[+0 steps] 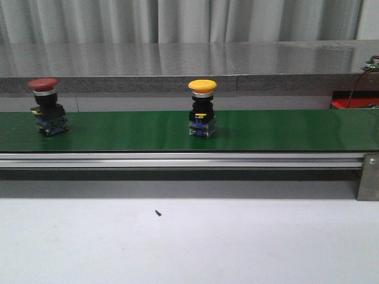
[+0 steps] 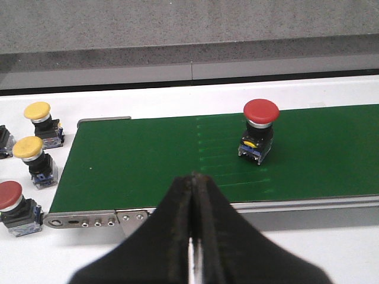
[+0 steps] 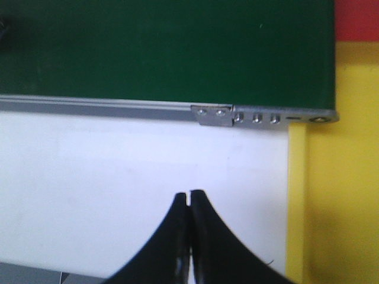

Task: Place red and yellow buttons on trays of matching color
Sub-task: 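Reach the right gripper down toward the yellow button on the belt, then grasp the yellow button off the conveyor with the right gripper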

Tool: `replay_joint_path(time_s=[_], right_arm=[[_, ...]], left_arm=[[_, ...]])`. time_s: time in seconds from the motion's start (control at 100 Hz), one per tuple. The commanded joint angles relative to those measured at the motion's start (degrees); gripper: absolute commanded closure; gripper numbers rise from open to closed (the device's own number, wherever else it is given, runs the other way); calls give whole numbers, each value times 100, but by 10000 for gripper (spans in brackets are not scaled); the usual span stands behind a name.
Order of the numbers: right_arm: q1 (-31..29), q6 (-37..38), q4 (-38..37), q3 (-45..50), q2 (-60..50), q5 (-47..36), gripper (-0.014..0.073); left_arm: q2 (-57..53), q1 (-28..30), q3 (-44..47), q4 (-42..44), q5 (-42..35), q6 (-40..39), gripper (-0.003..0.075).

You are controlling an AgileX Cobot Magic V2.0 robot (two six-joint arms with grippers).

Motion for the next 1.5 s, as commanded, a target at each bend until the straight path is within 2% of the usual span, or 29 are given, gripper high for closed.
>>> replay_joint_path(time_s=[0.0,0.12,0.13,0.14,0.23,0.44,0.59,0.78,0.94,1.26,1.49], right_arm=[[4,-164,273,-207,200,-62,478],[4,-430,572,-207,280,-82,153],[4,-430,585,-212,280,-85,153],[4,-448,610,-218,280,-83,106],[4,-719,828,-278,280,-90,-6],[31,-1282,1106,-866,509,170,-7],[373,-1545,1071,-1476,1065,376,-7],[1001,-1551,703,-2198,1975,384,-7],[1255,-1551,656,-2764,2655,433,-7],[1429,-1551,656,-3662,3585,477,-7],[1429,-1551,568,-3871,3961,275,-7]], left_arm=[[-7,-23,-153,-19,-345,3,739],[-7,-23,-153,-19,-345,3,740],[-7,-23,-153,-19,-345,3,739],[-7,-23,-153,-19,-345,3,739],[-7,-23,-153,-19,-345,3,740],[-7,-23,-153,-19,-345,3,739],[-7,-23,-153,-19,-345,3,740],[-7,-23,-153,-19,-345,3,740],[-7,-23,-153,-19,-345,3,740],[-7,-23,-153,-19,-345,3,739],[-7,-23,-153,-19,-345,3,740]])
